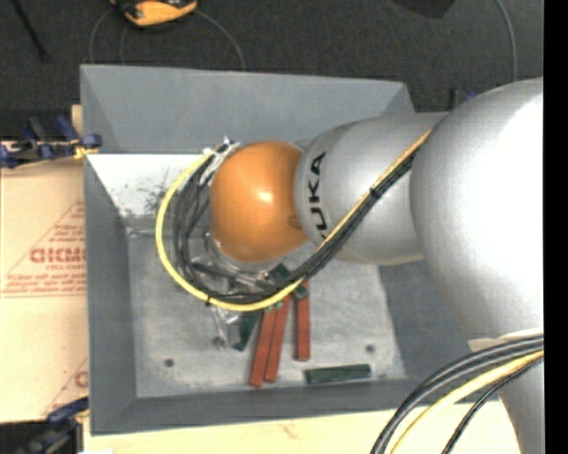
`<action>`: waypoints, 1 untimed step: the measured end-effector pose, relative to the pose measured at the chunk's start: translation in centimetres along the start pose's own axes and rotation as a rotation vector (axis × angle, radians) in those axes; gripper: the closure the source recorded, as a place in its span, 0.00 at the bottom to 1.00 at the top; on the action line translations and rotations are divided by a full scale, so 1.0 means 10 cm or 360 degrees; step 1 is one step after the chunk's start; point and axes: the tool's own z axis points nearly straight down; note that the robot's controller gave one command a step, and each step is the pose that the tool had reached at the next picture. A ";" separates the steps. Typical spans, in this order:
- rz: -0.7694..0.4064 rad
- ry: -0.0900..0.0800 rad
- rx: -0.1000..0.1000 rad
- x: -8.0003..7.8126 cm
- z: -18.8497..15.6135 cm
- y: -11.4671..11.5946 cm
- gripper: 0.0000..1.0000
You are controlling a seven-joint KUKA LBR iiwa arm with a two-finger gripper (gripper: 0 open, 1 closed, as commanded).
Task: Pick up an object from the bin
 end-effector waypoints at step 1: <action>-0.0204 0.0000 0.0001 0.12 0.15 -0.28 0.00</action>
Offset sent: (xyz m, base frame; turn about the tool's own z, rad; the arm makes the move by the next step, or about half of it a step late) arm 0.0176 -0.0498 0.0098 -0.0432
